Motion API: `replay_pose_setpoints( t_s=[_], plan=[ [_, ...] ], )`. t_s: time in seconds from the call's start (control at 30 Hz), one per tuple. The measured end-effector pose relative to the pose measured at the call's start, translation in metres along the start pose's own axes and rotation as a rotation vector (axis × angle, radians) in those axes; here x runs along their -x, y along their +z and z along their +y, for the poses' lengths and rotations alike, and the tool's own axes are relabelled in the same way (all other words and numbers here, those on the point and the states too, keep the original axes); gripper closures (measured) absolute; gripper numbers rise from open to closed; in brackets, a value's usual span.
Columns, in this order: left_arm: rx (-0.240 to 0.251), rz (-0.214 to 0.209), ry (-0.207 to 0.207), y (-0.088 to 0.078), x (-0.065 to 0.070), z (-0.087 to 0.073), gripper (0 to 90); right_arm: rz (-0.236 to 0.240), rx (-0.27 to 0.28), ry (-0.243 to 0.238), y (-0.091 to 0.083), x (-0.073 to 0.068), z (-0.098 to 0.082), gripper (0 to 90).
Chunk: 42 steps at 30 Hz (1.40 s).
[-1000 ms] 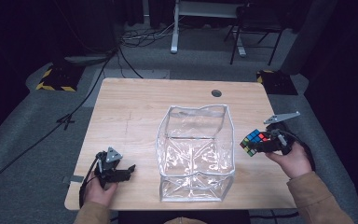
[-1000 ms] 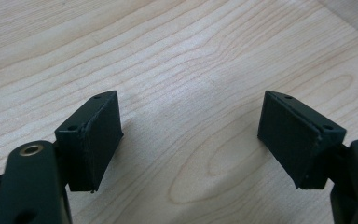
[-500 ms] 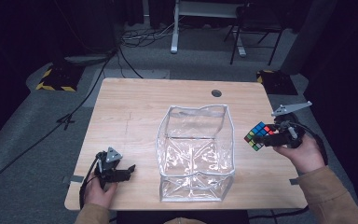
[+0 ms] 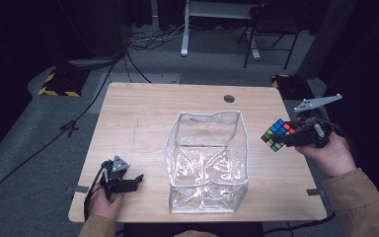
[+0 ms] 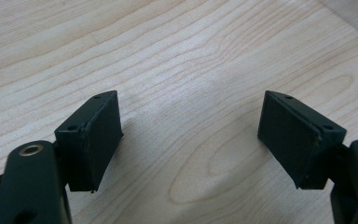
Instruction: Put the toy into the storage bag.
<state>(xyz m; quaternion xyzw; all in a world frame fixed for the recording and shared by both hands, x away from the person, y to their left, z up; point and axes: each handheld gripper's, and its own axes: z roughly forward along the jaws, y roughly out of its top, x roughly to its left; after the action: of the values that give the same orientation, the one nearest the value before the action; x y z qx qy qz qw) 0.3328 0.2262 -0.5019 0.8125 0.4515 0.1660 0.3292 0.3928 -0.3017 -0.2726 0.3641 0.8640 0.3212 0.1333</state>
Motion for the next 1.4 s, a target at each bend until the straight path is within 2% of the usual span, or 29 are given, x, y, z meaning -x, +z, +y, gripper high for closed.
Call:
replay_pose_setpoints(
  t_s=[0.2, 0.27, 0.6, 0.67, 0.97, 1.1, 1.27, 1.4],
  plan=[
    [-0.001, -0.003, -0.001, 0.0, 0.0, 0.0, 21.8, 0.012, -0.001, 0.003, -0.005, 0.0, 0.005, 33.6],
    [-0.002, 0.0, -0.001, 0.0, 0.0, 0.0, 21.8, 0.017, -0.001, -0.015, -0.008, 0.001, 0.007, 33.6],
    [0.002, 0.014, -0.007, 0.0, 0.001, -0.001, 21.7, 0.045, 0.009, -0.037, -0.015, -0.004, 0.025, 33.6],
    [0.003, 0.014, -0.007, 0.0, 0.001, -0.001, 21.7, 0.056, 0.017, -0.058, -0.016, -0.009, 0.032, 33.6],
    [0.001, 0.012, -0.011, 0.0, 0.001, 0.0, 20.8, 0.061, 0.003, -0.096, -0.022, -0.022, 0.047, 33.6],
    [0.002, 0.012, -0.012, 0.001, 0.001, 0.0, 20.6, 0.068, 0.002, -0.105, -0.025, -0.033, 0.056, 33.6],
    [0.008, 0.018, -0.016, 0.001, 0.001, 0.0, 19.9, 0.092, 0.006, -0.138, -0.024, -0.044, 0.064, 33.6],
    [0.005, 0.018, -0.016, 0.002, 0.001, 0.001, 19.5, 0.118, 0.001, -0.179, -0.019, -0.061, 0.073, 33.6]
  ],
)
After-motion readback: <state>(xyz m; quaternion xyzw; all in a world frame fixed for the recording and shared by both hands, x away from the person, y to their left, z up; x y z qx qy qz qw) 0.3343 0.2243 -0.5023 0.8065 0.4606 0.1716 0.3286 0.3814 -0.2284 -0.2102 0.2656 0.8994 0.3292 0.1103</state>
